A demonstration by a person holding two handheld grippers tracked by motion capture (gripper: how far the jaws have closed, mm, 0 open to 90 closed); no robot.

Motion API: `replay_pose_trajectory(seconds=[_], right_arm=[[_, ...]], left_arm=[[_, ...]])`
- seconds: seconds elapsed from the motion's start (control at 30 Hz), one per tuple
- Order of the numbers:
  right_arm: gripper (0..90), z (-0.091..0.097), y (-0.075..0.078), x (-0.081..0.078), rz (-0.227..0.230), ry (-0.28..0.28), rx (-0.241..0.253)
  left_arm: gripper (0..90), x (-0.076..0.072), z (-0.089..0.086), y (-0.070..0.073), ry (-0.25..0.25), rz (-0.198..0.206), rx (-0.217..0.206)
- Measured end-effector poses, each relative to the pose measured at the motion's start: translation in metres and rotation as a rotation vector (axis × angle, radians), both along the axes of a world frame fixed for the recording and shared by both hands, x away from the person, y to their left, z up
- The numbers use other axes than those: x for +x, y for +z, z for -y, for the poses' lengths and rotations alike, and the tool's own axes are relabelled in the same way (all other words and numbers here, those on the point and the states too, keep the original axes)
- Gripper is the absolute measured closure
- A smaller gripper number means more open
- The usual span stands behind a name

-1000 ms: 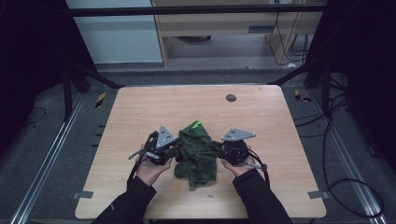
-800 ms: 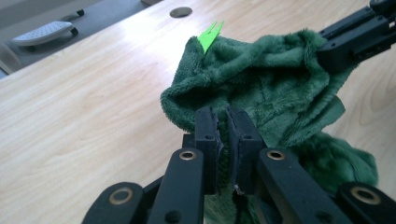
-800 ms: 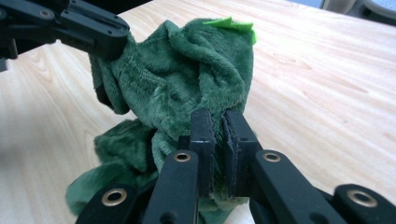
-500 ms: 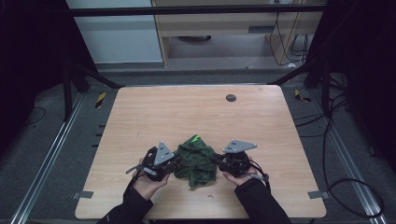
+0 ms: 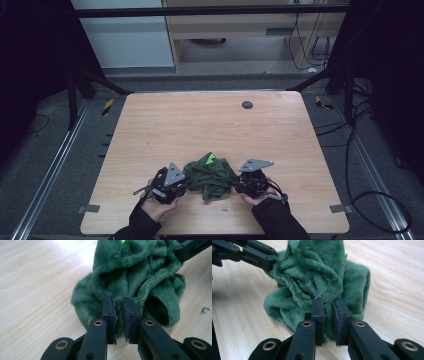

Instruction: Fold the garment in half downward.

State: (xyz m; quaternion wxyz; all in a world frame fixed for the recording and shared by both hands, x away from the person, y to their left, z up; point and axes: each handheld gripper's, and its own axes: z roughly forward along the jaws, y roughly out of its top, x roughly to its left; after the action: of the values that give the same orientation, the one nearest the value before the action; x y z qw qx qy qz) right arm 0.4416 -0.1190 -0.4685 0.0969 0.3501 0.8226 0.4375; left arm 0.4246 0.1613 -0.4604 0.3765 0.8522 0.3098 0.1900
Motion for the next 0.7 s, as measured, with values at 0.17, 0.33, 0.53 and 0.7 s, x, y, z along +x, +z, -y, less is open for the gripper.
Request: replay_pose_trajectory(seconds=[0.17, 0.33, 0.53, 0.7], right_arm=[[76.5, -0.003, -0.004, -0.002, -0.025, 0.005, -0.018], [72.4, 0.001, 0.001, -0.003, -0.014, 0.002, 0.002], [70.3, 0.005, 0.013, -0.001, 0.012, -0.012, 0.034], [69.5, 0.004, 0.023, 0.004, 0.028, -0.021, 0.055]], left_arm=[[80.3, -0.003, 0.002, -0.004, -0.008, -0.01, 0.013], [70.1, -0.003, -0.003, 0.004, 0.017, 0.002, -0.023], [61.3, 0.004, -0.012, 0.02, 0.053, 0.025, -0.059], [58.9, 0.014, -0.013, 0.028, 0.062, 0.029, -0.06]])
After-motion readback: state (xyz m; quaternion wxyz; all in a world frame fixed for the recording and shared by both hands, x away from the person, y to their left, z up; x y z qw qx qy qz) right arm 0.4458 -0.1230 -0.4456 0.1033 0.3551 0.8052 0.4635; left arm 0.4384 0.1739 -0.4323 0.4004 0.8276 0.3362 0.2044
